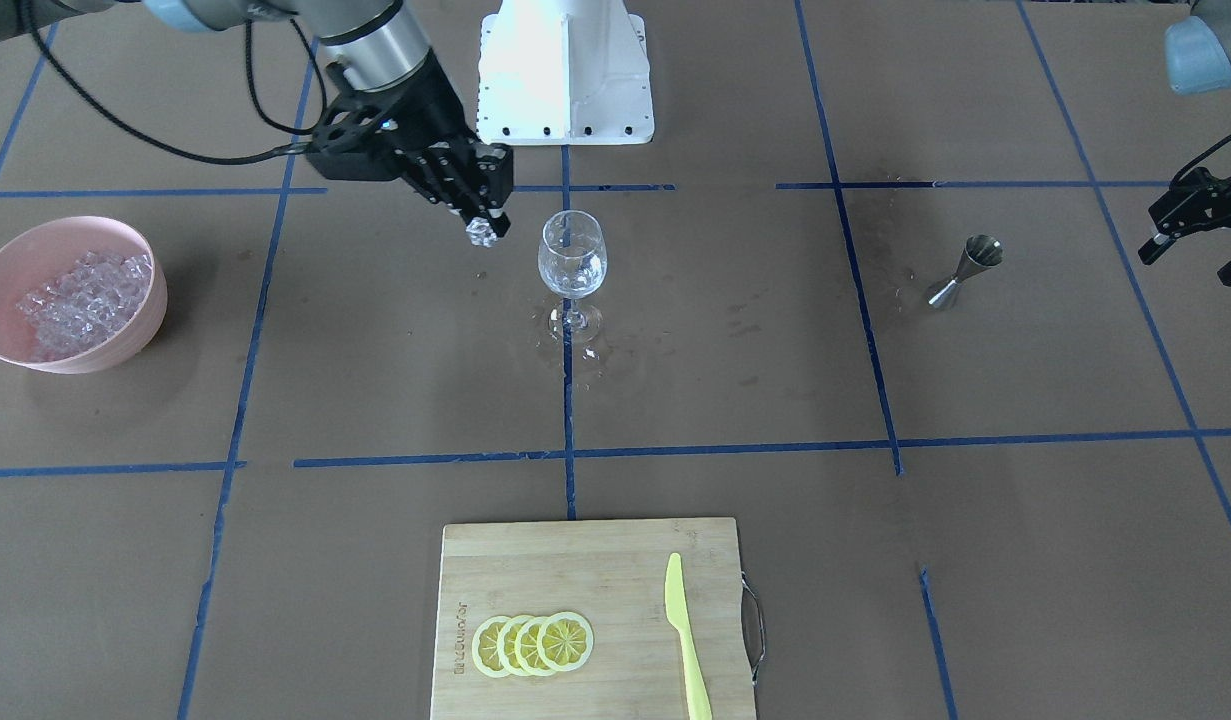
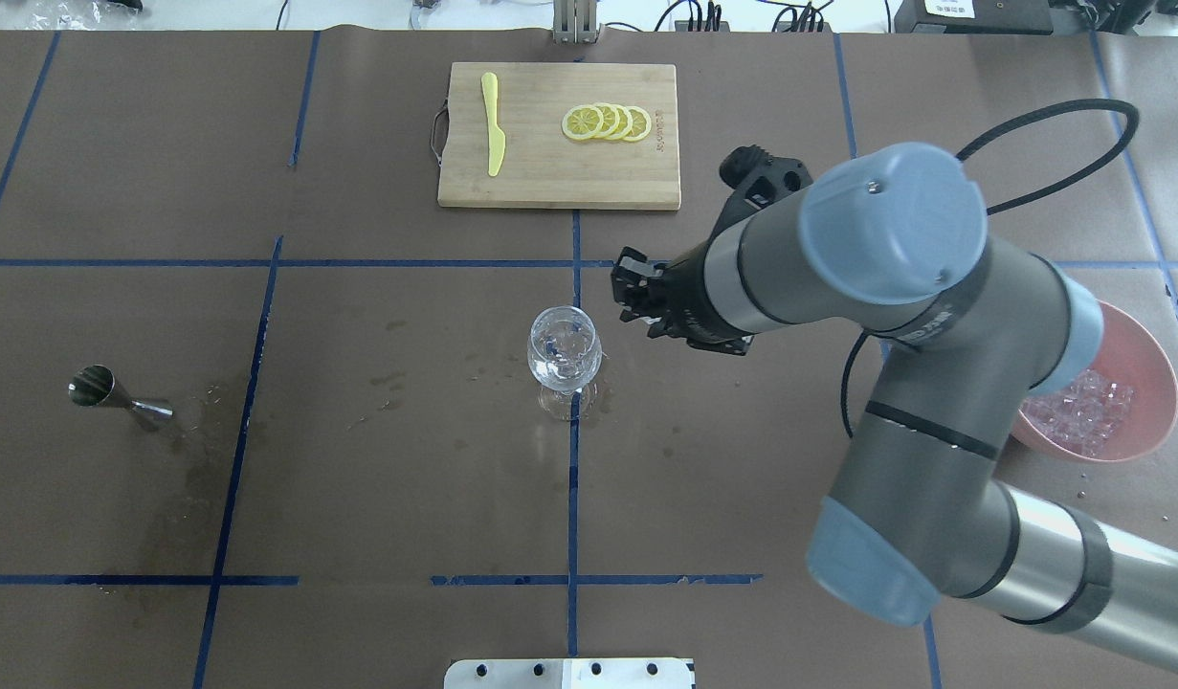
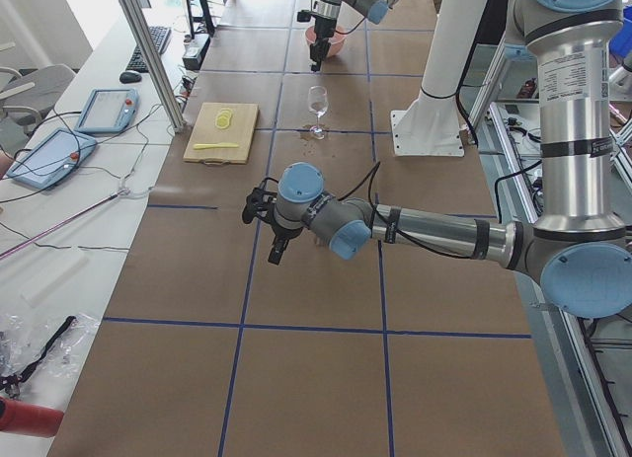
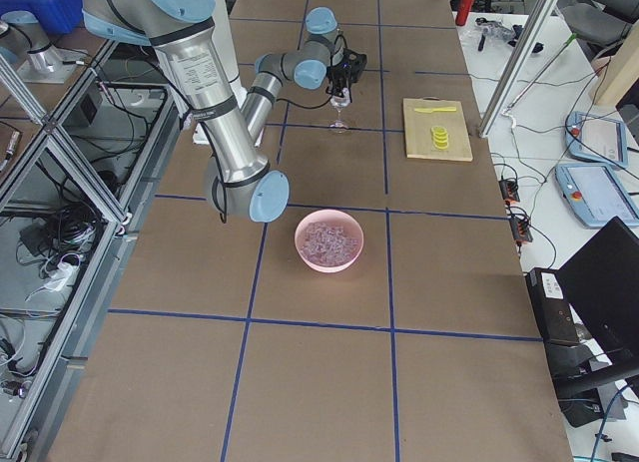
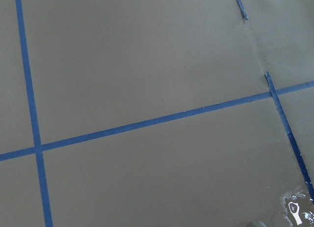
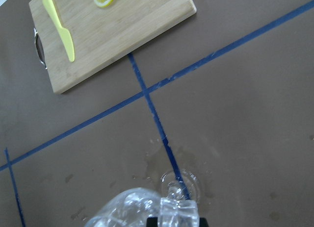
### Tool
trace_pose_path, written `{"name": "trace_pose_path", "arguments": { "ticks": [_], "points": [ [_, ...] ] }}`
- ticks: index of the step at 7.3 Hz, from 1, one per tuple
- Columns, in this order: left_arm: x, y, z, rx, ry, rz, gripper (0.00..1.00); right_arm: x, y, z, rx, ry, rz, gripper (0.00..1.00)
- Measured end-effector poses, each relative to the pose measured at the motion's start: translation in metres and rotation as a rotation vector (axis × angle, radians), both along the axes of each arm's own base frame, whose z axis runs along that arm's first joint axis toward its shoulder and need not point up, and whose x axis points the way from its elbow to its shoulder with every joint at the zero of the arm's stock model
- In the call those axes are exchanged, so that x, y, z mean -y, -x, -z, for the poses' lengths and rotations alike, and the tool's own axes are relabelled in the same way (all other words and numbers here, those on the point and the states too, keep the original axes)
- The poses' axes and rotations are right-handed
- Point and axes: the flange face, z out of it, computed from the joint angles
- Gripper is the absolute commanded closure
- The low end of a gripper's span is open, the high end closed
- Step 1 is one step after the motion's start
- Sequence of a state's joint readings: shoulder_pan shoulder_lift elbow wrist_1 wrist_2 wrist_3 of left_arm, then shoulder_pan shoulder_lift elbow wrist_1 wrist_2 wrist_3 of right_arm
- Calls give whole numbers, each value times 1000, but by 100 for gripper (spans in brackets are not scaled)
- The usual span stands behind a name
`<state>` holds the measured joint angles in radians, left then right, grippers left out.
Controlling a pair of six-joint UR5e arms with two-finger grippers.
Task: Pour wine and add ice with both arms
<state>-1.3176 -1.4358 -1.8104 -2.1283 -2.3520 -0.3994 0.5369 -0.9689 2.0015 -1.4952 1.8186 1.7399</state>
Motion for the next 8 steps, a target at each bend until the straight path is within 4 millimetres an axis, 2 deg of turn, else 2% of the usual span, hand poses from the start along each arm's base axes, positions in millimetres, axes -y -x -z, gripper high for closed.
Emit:
{"name": "trace_pose_path", "arguments": {
  "ticks": [1,2,3,4,5,6,7,8],
  "points": [
    [0,0,0,-1,1,2,0,-6,19,25,14,23,-10,100],
    [0,0,1,-1,2,3,0,-8,30,40,26,37,-15,100],
    [0,0,1,-2,3,4,0,-8,33,46,32,42,-17,100],
    [0,0,1,-2,3,4,0,-8,35,49,35,43,-18,82],
    [0,0,1,-2,3,4,0,-8,35,50,36,43,-19,38],
    [0,0,1,-2,3,5,0,-7,36,49,34,43,-18,27],
    [0,1,1,-2,3,5,0,-7,37,49,33,43,-18,0],
    [0,1,1,-2,3,6,0,-7,37,47,30,44,-18,0]
  ]
}}
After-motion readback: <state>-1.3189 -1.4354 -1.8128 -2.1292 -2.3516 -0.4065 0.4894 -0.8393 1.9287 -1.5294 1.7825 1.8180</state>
